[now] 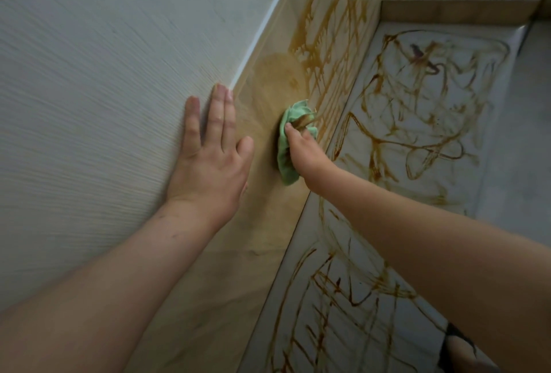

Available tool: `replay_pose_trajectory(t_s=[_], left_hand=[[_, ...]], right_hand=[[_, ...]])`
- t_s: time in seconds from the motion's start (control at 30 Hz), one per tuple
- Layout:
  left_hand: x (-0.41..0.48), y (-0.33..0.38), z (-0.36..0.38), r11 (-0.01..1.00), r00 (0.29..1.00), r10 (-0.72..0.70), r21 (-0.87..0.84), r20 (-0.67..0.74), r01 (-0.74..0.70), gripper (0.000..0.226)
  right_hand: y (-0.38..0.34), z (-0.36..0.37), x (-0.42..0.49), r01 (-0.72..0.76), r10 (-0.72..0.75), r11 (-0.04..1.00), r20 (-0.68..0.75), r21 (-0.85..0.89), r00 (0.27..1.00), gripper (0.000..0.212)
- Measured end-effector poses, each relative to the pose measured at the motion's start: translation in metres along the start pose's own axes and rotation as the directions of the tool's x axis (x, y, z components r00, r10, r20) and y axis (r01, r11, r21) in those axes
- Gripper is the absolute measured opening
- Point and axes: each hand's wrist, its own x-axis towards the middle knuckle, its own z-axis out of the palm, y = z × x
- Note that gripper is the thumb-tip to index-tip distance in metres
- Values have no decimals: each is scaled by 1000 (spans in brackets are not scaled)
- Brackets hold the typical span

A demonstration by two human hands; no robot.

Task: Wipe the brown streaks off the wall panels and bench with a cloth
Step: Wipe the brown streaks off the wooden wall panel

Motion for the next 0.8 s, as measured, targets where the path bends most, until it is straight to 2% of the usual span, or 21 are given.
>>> replay_pose_trajectory(t_s=[0.17,0.23,0.3,0.37,0.43,0.47,0.53,0.6,0.63,0.7,0.73,0.8], left_hand=[[0,1,-2,1000,1000,1,13,20,-1,45],[1,1,0,1000,1000,-7,7,26,7,39],[3,1,1,1000,1000,-9,5,21,9,35],[2,2,1,1000,1000,-8,1,23,8,34],[1,1,1,1000,999,-22,-14,42,22,34],[1,1,1,1000,999,-23,-15,48,23,36],[2,2,0,999,997,-35,-7,62,35,43],[4,4,-5,999,996,-37,34,78,34,49],[5,5,-6,998,995,-40,48,89,36,49],[4,5,-12,998,992,-59,44,108,55,42],[3,5,-16,997,990,-69,26,121,66,35],[9,6,-25,998,988,-64,21,141,62,26]], right_hand=[[-3,8,-3,69,-69,998,-35,-1,997,65],[-15,19,-8,237,-236,971,-50,15,971,61],[-32,31,-10,444,-442,896,-66,11,895,57],[-46,35,1,511,-507,859,-102,11,856,59],[-50,30,26,453,-449,891,-155,-12,880,67],[-49,23,39,367,-361,930,-188,-4,913,72],[-42,8,68,93,-73,992,-212,85,974,78],[-31,-6,78,-160,187,974,-166,162,968,80],[-26,-10,75,-219,239,964,-132,153,962,81],[-21,-9,53,-201,205,977,-50,75,977,79],[-24,-8,39,-136,137,990,-12,39,991,75],[-42,-9,22,107,-107,994,55,7,993,66]])
